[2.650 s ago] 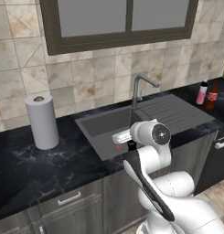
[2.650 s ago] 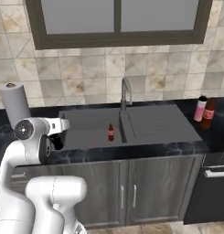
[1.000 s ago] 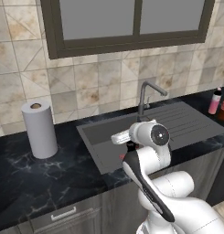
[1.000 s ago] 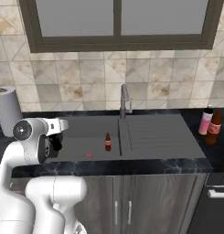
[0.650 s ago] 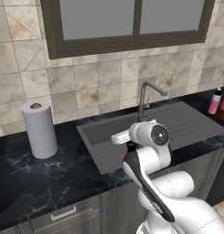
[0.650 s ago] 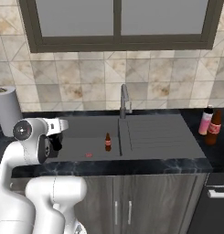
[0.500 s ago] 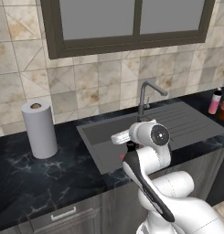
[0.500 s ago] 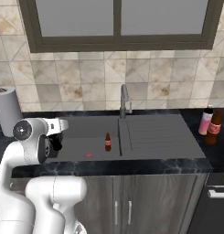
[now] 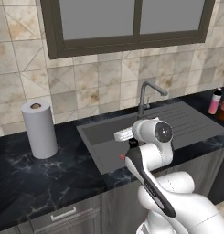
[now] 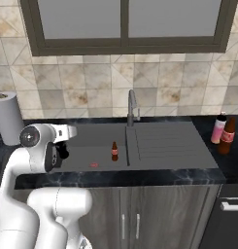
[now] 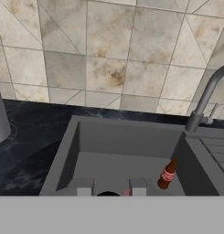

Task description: Place the large bottle from the dining counter next to the other large bottle outside the sink, and place the small bottle from the dining counter next to the other small bottle inside the sink.

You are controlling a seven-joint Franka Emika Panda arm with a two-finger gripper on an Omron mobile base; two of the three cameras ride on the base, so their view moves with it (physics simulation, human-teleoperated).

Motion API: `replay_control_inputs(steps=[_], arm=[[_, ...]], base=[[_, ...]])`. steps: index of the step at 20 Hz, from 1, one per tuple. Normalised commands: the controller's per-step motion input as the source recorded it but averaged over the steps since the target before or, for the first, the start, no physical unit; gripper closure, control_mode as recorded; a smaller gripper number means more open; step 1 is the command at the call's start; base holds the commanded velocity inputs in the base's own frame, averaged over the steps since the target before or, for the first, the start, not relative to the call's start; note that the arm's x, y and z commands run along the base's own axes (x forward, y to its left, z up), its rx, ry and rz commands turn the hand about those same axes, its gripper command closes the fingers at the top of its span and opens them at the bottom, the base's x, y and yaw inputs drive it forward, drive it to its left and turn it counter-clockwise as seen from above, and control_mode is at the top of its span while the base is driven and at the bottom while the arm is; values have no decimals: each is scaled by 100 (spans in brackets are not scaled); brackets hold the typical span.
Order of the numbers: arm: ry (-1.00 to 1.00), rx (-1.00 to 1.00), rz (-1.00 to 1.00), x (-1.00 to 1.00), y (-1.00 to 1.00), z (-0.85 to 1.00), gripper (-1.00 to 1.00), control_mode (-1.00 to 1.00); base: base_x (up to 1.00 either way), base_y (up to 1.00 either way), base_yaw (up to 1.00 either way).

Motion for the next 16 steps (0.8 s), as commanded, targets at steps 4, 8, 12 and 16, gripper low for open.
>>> replay_control_inputs(steps=[4,8,12,16], arm=[[0,3,0,20,-28,-6,100,-100],[0,0,0,20,-4,-17,100,-100],[0,0,0,24,0,-22,100,-100],[-1,0,0,15,0,-24,100,-100]], base=[[0,0,0],[0,0,0],[0,0,0],[0,0,0]])
